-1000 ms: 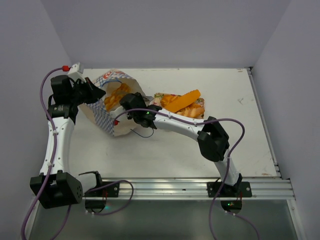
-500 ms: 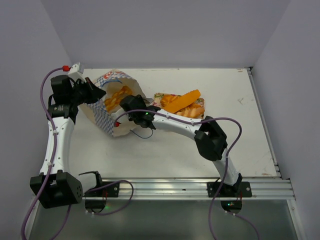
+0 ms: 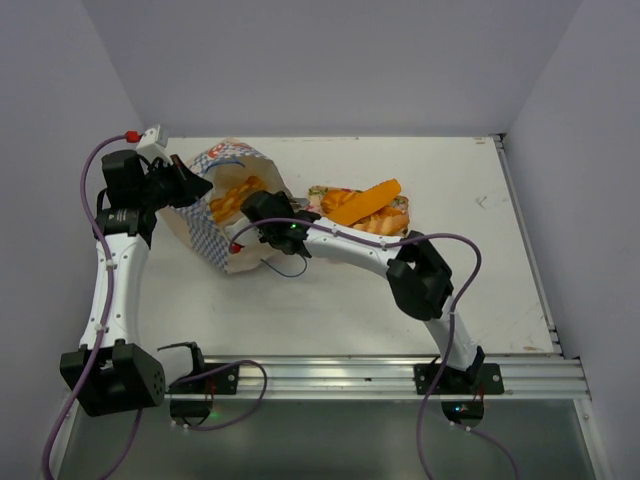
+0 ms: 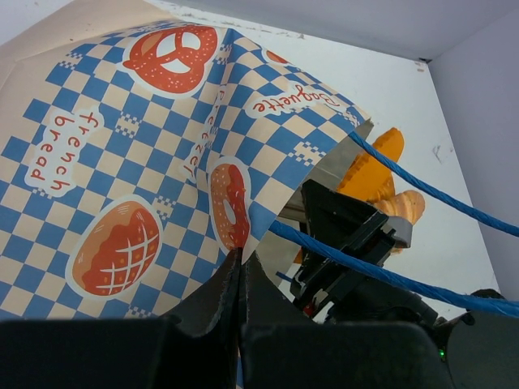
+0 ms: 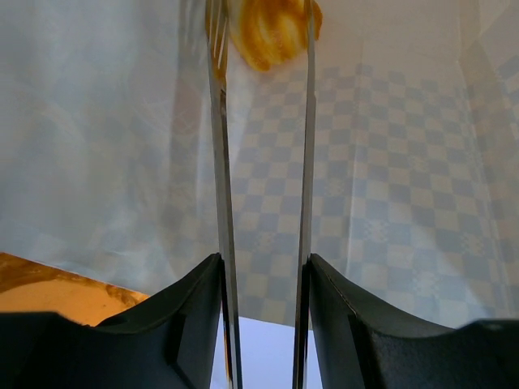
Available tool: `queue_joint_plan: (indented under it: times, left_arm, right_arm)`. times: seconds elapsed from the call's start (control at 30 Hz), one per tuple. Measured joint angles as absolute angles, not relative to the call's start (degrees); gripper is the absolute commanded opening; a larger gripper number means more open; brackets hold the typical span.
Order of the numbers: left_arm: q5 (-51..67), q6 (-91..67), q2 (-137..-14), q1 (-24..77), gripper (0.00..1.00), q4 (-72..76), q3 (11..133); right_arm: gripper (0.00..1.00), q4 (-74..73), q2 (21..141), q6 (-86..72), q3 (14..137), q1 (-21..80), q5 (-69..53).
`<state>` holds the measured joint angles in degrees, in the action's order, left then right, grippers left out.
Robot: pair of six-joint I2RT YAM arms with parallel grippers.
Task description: Take the fake bread out of the paper bag
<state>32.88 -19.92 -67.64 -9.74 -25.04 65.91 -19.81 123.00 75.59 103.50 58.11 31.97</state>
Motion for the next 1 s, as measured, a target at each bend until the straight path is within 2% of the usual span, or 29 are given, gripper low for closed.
queue_joint_plan:
  times: [0.53, 0.7, 0.8, 0.93, 1.0]
  left_arm:
    - [34.8, -19.9, -67.5, -9.7, 0.0, -25.0, 65.7]
    - [35.0, -19.9, -67.3, -9.7, 0.0, -25.1, 65.7]
    - [35.0, -19.9, -67.1, -9.7, 0.0, -25.1, 65.7]
    - [35.0, -19.9, -67.0, -9.7, 0.0, -25.1, 65.7]
    - [35.0, -19.9, -66.9, -9.7, 0.0, -25.1, 65.7]
  right_arm:
    - [0.47, -22.9, 125.7, 69.4, 104.9, 56.7, 30.4]
    - [0.43, -23.2, 127.0, 67.4, 105.8, 55.8, 30.3]
    - [0.36, -23.2, 127.5, 66.4, 106.1, 55.5, 30.3]
    - [0.19, -23.2, 127.6, 65.1, 106.1, 55.4, 30.3]
    - [0.15, -23.3, 127.6, 64.6, 106.1, 55.4, 30.3]
